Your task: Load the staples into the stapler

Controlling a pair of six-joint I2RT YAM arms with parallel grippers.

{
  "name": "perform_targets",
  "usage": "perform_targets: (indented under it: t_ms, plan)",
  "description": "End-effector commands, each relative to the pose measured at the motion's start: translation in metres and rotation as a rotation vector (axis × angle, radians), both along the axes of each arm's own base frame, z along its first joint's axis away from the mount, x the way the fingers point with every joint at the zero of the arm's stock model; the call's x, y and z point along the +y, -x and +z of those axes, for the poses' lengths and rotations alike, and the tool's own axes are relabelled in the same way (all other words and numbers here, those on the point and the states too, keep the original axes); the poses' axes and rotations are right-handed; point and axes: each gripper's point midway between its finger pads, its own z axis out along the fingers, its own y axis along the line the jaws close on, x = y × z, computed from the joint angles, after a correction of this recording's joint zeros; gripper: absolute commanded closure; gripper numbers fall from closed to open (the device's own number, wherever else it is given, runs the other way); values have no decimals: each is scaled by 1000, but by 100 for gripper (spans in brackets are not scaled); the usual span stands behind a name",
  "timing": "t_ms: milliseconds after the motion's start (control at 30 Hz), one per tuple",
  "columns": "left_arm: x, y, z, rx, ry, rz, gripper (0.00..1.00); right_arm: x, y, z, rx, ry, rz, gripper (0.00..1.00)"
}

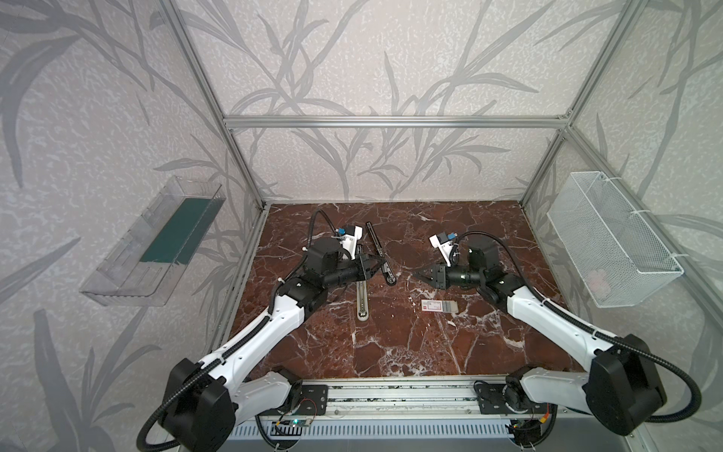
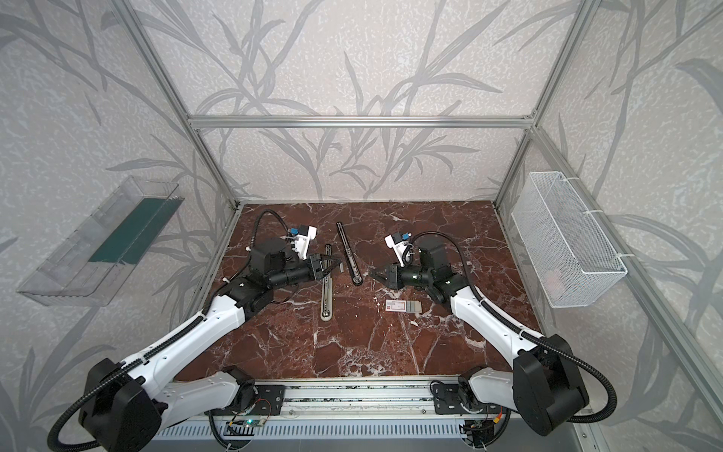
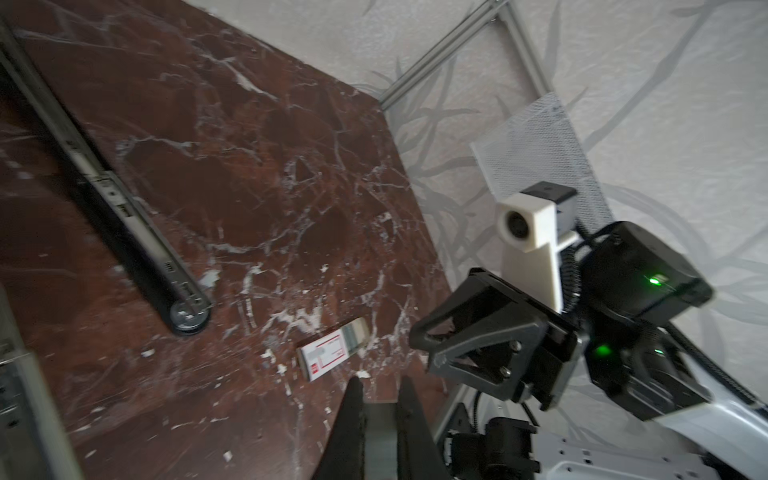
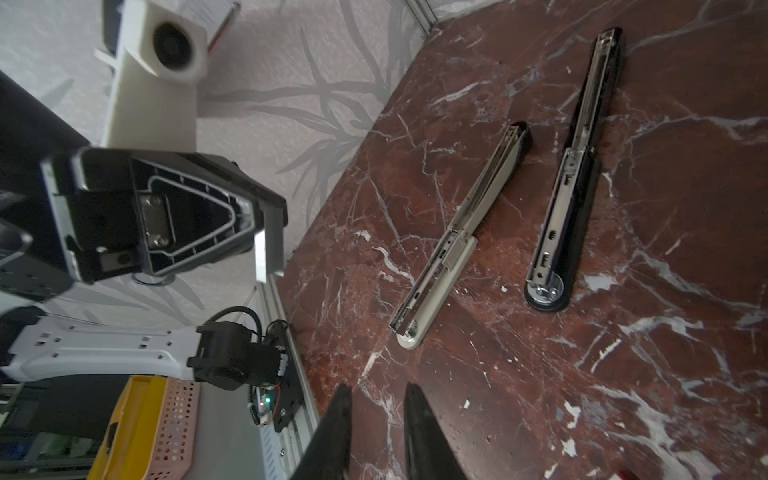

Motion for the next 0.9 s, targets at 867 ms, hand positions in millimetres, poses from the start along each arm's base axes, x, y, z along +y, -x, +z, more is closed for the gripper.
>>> perform_targets:
  t_ms: [867]
  plan:
    - [59,-47,-143,340,-674,364,93,40,43,-58,-320,243,135,65]
